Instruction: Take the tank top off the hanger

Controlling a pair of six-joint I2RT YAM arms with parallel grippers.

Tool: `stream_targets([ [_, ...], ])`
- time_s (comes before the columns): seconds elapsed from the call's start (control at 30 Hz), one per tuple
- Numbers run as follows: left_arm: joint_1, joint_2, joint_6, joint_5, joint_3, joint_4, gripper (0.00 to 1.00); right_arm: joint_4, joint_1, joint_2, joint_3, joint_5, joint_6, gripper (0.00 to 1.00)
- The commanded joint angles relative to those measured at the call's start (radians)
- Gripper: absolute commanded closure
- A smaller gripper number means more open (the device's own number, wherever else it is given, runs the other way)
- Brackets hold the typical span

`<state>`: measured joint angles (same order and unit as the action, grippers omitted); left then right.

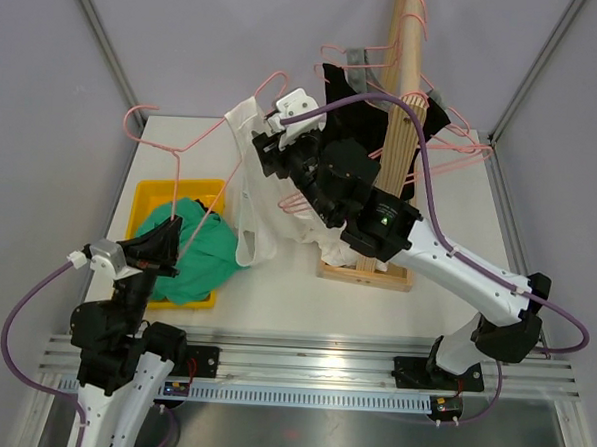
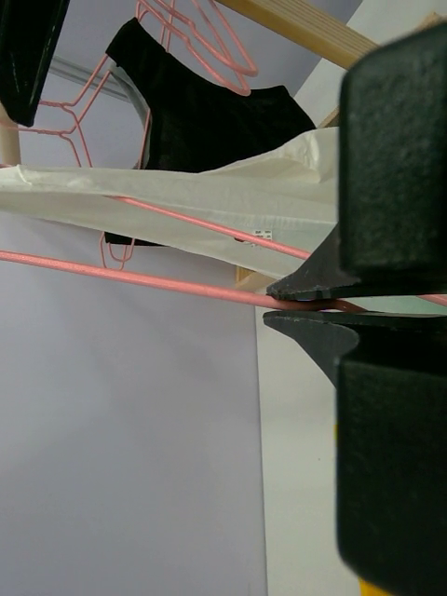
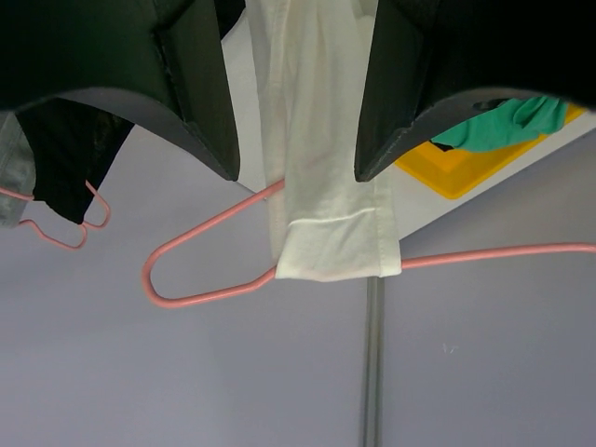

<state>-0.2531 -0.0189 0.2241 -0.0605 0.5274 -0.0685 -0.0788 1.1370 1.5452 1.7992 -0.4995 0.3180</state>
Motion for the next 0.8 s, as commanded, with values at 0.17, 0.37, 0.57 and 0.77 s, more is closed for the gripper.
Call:
stream_targets([
  [0.17,0.009,0.109,0.021,-0.027,0.046,0.001,1.00,0.040,-0.020,0.072,0.041,0.102,-0.072,0.40],
  [0.37,0.012,0.117,0.017,-0.033,0.049,0.001,1.00,0.020,-0.026,0.128,0.077,0.099,-0.082,0.46],
  [0.57,0.015,0.125,0.011,-0.032,0.055,-0.011,1.00,0.022,-0.048,0.142,0.066,0.092,-0.099,0.88],
  [0.77,0.020,0.128,-0.015,-0.024,0.091,-0.073,1.00,-0.001,-0.059,0.145,0.080,0.056,-0.082,1.00],
])
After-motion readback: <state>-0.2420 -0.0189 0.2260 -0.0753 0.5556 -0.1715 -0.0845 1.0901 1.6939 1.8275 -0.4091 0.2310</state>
